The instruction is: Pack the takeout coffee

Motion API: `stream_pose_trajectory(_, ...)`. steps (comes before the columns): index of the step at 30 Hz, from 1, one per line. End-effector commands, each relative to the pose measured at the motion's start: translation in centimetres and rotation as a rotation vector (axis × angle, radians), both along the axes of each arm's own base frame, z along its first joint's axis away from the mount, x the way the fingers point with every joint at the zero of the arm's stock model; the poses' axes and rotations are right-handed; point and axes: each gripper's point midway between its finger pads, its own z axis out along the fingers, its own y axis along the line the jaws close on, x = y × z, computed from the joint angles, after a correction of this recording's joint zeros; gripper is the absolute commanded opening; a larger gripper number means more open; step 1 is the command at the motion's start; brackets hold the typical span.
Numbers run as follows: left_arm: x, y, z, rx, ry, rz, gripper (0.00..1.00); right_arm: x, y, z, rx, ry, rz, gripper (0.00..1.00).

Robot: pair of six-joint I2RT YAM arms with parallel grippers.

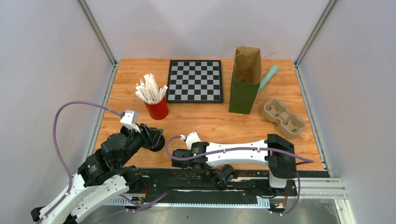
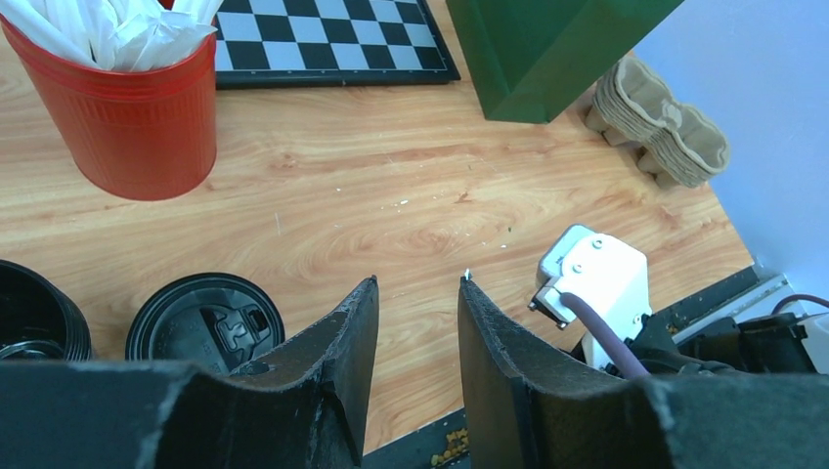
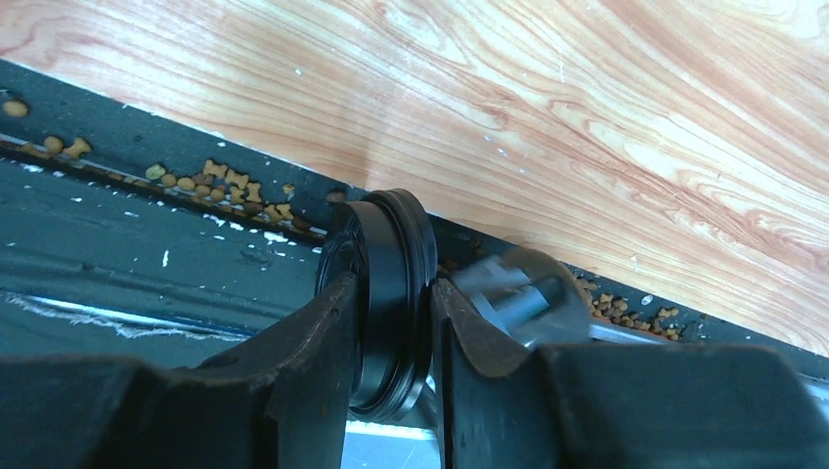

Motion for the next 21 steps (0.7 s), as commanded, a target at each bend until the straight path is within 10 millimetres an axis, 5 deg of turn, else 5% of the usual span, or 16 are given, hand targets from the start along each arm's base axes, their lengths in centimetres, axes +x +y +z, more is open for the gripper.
stream_pose_trajectory(1,0.6,-0.2,0.2,0.007,-0.015,0.014,0.44,-0.4,0.9,1.4,0.09,0.0,0.023,0.31)
stream_pose_trajectory(10,0.9,-0.8,-0.9,0.025,0.006,0.008,0.44,0.2,0.7,2.8,0.151,-0.039,0.052,0.3)
stream_pose_trajectory(21,-0.3,-4.2,-3.9,0.045,0.083,-0.169,0.53,5.1,-0.2,7.5,0.519,-0.137,-0.018,0.29)
